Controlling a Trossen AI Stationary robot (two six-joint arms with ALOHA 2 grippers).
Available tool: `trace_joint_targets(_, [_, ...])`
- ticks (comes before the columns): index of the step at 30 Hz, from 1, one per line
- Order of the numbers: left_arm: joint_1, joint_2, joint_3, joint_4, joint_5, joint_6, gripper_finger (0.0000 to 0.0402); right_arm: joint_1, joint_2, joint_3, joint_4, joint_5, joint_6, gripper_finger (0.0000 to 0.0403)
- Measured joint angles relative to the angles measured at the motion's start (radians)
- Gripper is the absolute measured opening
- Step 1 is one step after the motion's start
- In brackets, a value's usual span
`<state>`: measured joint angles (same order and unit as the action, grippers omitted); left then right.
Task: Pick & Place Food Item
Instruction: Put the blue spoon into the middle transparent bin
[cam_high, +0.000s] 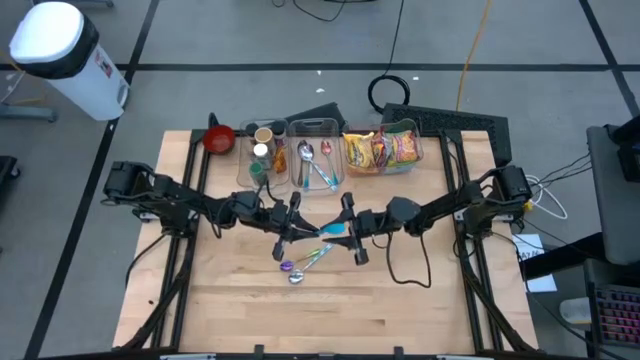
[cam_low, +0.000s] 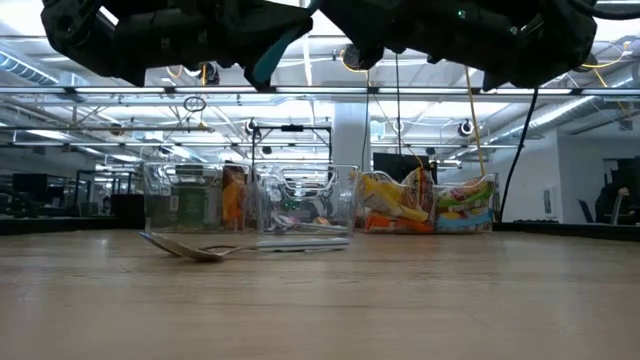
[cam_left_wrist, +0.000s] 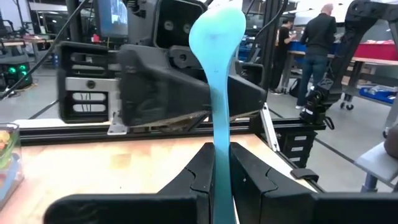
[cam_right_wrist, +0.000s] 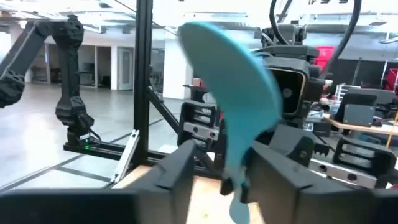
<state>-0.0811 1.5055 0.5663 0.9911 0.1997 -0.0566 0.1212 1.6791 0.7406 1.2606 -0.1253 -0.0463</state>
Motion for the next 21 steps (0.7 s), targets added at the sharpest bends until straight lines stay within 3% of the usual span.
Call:
trace_joint_targets(7, [-0.001,0.0,0.0,-0.002,-0.014,0.001,0.0033,-0.002,0.001,0.0,-0.001,-0.049,-0.004,0.0023])
trace_joint_targets(17, [-0.007,0.0,0.0,-0.006,-0.025,0.002,0.0034,-0.002,0.0,0.0,-0.008,-0.055,0.005,0.0014])
trace_joint_targets(21, [-0.031,0.0,0.0,-0.002,-0.093,-0.038,0.0056,-0.004,-0.017,0.0,-0.028,-0.055,0.044,0.0014])
